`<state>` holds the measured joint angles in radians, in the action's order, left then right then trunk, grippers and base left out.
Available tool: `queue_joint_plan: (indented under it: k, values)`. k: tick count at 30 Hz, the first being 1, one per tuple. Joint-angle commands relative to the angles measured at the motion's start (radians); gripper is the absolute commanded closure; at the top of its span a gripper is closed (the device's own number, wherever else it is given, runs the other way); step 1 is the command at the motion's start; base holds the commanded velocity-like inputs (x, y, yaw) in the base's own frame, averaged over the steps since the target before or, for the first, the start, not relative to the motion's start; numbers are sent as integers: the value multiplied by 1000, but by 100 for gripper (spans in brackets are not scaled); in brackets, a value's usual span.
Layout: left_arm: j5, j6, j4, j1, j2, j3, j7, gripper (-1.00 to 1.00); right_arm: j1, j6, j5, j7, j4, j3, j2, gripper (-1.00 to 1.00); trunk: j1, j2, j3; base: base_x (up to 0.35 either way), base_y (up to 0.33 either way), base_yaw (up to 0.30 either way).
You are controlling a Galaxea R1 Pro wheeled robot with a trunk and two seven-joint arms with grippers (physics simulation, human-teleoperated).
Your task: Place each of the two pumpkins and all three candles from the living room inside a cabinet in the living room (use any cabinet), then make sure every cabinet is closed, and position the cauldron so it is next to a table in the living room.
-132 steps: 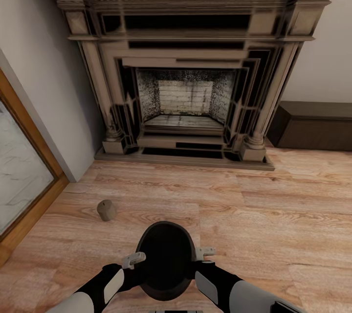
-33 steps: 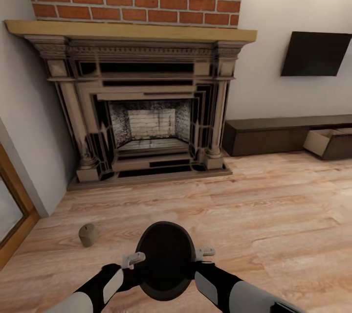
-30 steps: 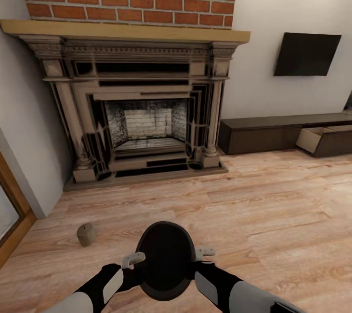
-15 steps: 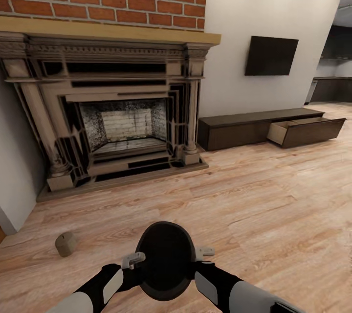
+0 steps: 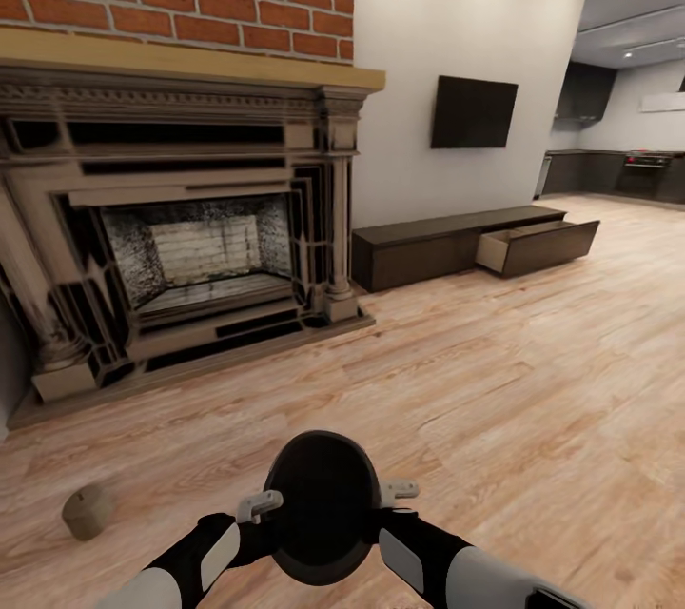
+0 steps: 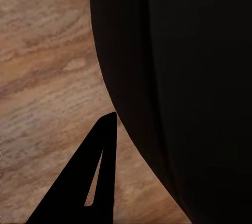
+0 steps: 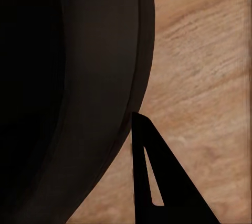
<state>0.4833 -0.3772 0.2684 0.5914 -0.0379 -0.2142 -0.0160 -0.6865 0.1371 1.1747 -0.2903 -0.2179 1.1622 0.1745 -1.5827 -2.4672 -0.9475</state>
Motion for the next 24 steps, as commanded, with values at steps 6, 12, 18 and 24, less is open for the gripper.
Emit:
queue_joint_plan:
  k: [6, 12, 18, 24]
  values:
    - [21, -5, 2, -1, 9, -6, 0, 100, -2, -16, -9, 49, -5, -22, 0, 100, 0, -1, 2, 0, 243, -286]
    - [21, -5, 2, -1, 9, -2, -1, 100, -2, -16, -9, 49, -5, -21, 0, 100, 0, -1, 4, 0, 43, -286]
    - [21, -5, 2, -1, 10, -2, -1, 100, -2, -14, -9, 73, -5, -23, 0, 100, 0, -1, 7, 0, 2, -286]
    - [21, -5, 2, -1, 10, -2, -1, 100, -2, -11, -9, 89, -4, -24, 0, 100, 0, -1, 10, 0, 0, -286]
